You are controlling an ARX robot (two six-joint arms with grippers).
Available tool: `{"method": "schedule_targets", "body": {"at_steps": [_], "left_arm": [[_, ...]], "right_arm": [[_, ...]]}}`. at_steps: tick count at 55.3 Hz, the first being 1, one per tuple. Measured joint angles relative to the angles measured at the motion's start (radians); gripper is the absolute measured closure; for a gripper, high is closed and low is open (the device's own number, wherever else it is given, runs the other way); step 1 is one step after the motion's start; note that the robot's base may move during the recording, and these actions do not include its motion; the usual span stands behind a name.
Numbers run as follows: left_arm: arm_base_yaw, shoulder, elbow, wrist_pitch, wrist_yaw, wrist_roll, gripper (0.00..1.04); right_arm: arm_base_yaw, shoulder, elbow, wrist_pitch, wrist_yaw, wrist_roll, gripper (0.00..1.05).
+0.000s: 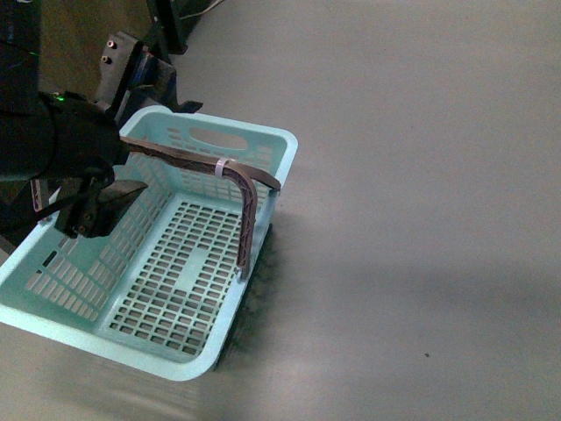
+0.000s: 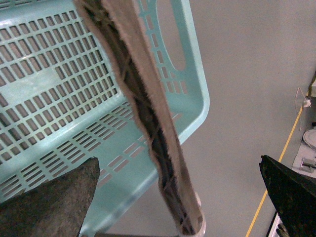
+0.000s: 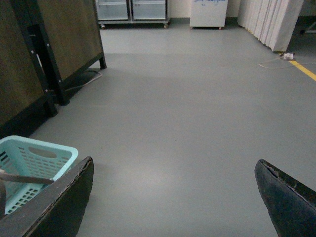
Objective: Pick lemon and mango into basket
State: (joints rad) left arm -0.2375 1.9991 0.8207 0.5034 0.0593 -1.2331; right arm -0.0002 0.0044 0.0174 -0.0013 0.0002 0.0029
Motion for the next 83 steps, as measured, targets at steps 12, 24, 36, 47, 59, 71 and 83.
{"method": "schedule_targets", "body": {"at_steps": [12, 24, 36, 47, 59, 71, 83], "left_arm": [[0.012, 0.162, 0.167, -0.030, -0.023, -0.010, 0.07], [0.012, 0.256, 0.283, -0.053, -0.057, -0.004, 0.07], [0.010, 0.286, 0.341, -0.093, -0.079, 0.008, 0.44], [0.013, 0.291, 0.355, -0.098, -0.080, -0.096, 0.75], [0.016, 0.230, 0.273, -0.069, -0.082, -0.107, 0.75], [0.018, -0.056, 0.045, -0.039, -0.085, -0.216, 0.75], [0.023, -0.395, -0.092, -0.114, -0.091, -0.298, 0.76]], "right_arm": [[0.000, 0.000, 0.000, 0.000, 0.000, 0.000, 0.09], [0.000, 0.000, 0.000, 0.000, 0.000, 0.000, 0.09], [0.000, 0.000, 0.000, 0.000, 0.000, 0.000, 0.09], [0.000, 0.000, 0.000, 0.000, 0.000, 0.000, 0.09], [0.000, 0.000, 0.000, 0.000, 0.000, 0.000, 0.09], [0.000, 0.000, 0.000, 0.000, 0.000, 0.000, 0.09], [0.000, 0.000, 0.000, 0.000, 0.000, 0.000, 0.09]]}}
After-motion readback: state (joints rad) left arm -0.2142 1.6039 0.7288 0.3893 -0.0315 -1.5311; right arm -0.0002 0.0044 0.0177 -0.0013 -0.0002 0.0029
